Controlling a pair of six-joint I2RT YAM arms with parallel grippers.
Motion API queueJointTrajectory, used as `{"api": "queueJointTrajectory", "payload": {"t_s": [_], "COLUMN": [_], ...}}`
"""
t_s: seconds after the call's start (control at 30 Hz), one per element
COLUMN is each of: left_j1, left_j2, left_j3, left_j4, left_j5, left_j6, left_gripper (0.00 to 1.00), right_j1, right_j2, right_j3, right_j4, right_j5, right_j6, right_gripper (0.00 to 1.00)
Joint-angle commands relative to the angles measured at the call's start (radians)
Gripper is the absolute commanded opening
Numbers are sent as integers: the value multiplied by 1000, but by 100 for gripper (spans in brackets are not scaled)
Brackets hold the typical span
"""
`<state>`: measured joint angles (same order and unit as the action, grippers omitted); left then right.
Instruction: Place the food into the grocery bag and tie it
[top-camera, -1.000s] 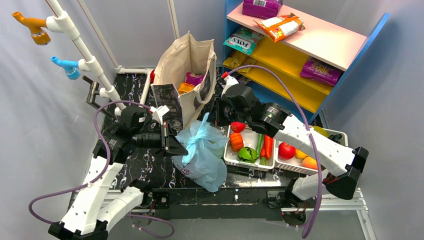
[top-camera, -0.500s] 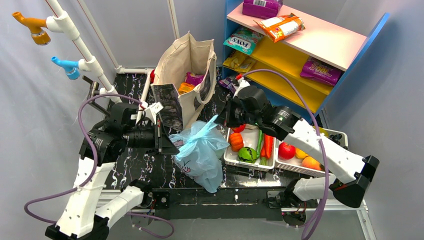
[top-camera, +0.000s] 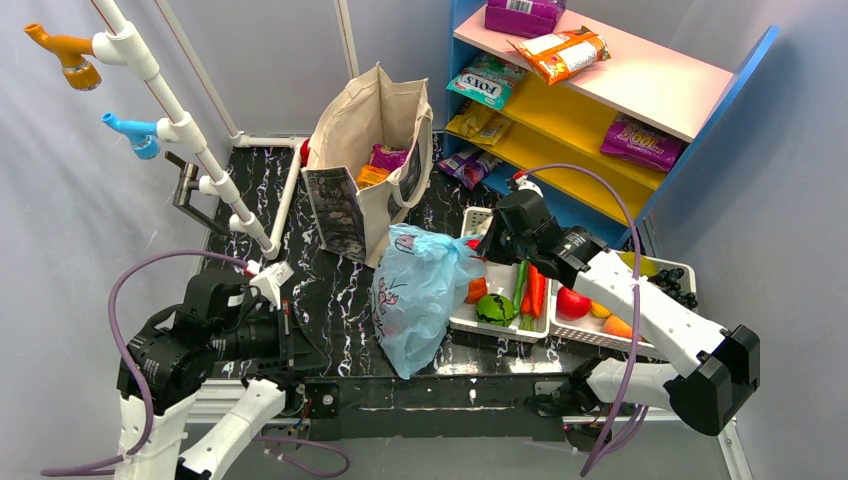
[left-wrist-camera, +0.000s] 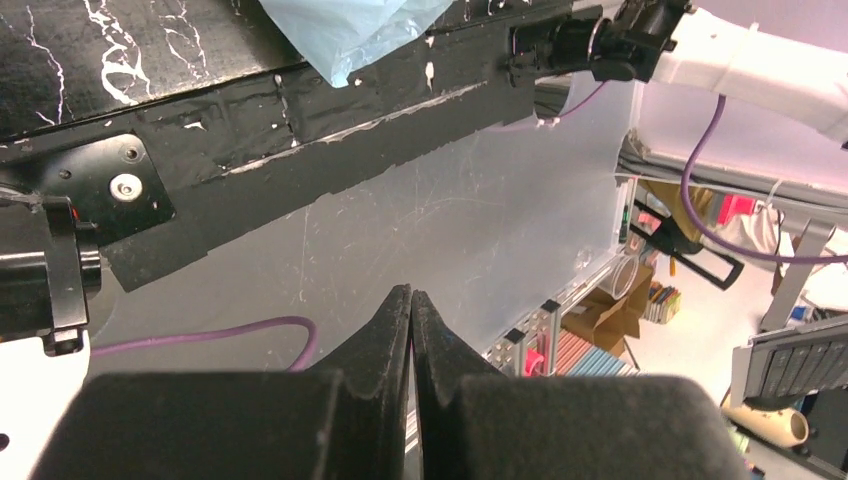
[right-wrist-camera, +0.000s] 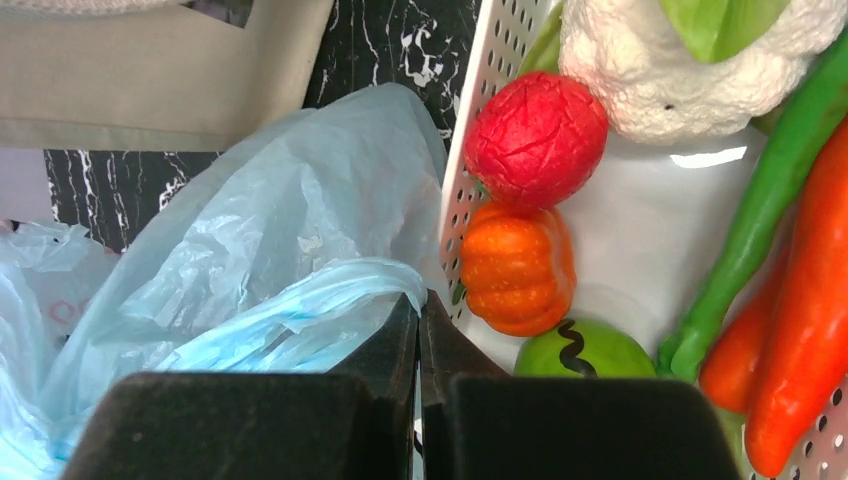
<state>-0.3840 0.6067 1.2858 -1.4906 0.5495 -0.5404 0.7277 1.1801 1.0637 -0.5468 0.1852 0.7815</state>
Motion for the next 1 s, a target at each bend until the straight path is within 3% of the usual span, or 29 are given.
{"api": "queueJointTrajectory", "payload": {"t_s": [0.0,0.13,0.27,0.4,0.53,0.67,0.83,0.97], "left_j1": [-3,-3,-3,-3,-3,-4,-13,-58], "left_j2": [0,27,115,237,352,439,498,524], "left_j3": [2,43,176,333,428,445,411,379], "left_j4": [-85,1,36,80,161,259,327,382], "left_j5": [-38,-10,-10,-17,24,126,154,130], "left_j6": [-64,-65,-13,60,120,160,233,301], "left_gripper": [0,0,25,56,69,71,70,69], "right_j1": [2,2,19,98,175,221,233,232], "right_j2": [-47,-55,-61,-66,-57,-14,21,18], "right_j3": [-12,13,23,59,85,138,227,263], "right_j4": [79,123,187,184,187,139,32,-35], "right_j5": [6,-143,-319,-354,-356,-334,-272,-217], "right_j6": [-7,-49,-73,-145,-202,-224,-227,-234], "right_gripper": [1,1,1,1,1,1,34,44]}}
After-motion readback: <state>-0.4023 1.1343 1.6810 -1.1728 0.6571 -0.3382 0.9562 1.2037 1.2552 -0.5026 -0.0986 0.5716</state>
